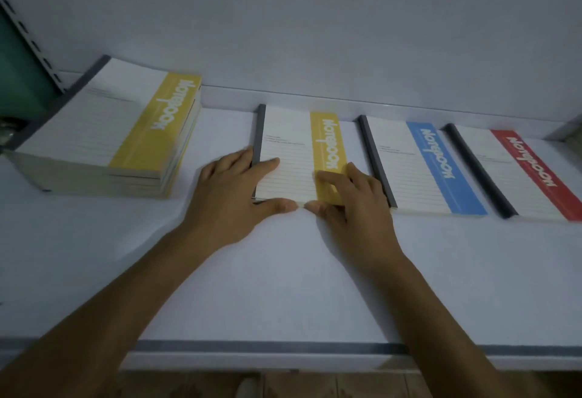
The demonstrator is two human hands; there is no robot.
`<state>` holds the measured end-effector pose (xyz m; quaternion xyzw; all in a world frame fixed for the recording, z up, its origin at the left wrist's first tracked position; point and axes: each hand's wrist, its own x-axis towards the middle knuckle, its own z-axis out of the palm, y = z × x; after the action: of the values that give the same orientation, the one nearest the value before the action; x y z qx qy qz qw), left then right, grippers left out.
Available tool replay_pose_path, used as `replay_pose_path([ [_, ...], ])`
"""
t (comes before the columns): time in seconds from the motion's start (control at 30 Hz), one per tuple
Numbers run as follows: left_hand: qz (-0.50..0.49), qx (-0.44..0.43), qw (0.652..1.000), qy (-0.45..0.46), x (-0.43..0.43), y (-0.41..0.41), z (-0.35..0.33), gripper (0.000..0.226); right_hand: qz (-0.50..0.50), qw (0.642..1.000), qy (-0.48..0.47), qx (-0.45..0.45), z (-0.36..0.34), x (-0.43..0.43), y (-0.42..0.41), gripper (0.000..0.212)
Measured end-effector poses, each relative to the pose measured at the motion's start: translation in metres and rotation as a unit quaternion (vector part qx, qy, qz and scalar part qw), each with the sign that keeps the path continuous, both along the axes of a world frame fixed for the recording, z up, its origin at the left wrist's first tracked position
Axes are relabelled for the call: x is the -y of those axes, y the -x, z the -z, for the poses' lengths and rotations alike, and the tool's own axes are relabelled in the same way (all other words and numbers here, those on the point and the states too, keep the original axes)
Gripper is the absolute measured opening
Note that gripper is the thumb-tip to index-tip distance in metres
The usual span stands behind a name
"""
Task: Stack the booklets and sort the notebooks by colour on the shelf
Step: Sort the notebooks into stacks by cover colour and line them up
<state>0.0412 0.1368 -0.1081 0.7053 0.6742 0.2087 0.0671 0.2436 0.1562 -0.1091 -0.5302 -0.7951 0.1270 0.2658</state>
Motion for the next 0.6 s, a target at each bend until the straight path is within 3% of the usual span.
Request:
replay_pose_path([
  [0.17,-0.003,-0.005,1.000,0.030,0.003,-0.003,-0.001,0.088,0.002,0.999,0.013,0.038,0.000,0.000,0.000,0.049],
  [0.37,-0.052,-0.087,0.994,0.046,0.035,-0.027,-0.024,0.069,-0.042,0.987,0.063,0.140,-0.019,0.015,-0.005,0.054],
  [0.47,-0.037,-0.069,0.997,-0.001,0.073,-0.030,-0.031,0.060,-0.047,0.991,0.093,0.089,-0.033,0.033,-0.011,0.062],
  [0.6,-0.023,-0.071,0.997,-0.027,0.122,-0.015,-0.034,0.044,-0.077,0.994,0.052,0.060,-0.038,0.072,-0.006,0.052],
])
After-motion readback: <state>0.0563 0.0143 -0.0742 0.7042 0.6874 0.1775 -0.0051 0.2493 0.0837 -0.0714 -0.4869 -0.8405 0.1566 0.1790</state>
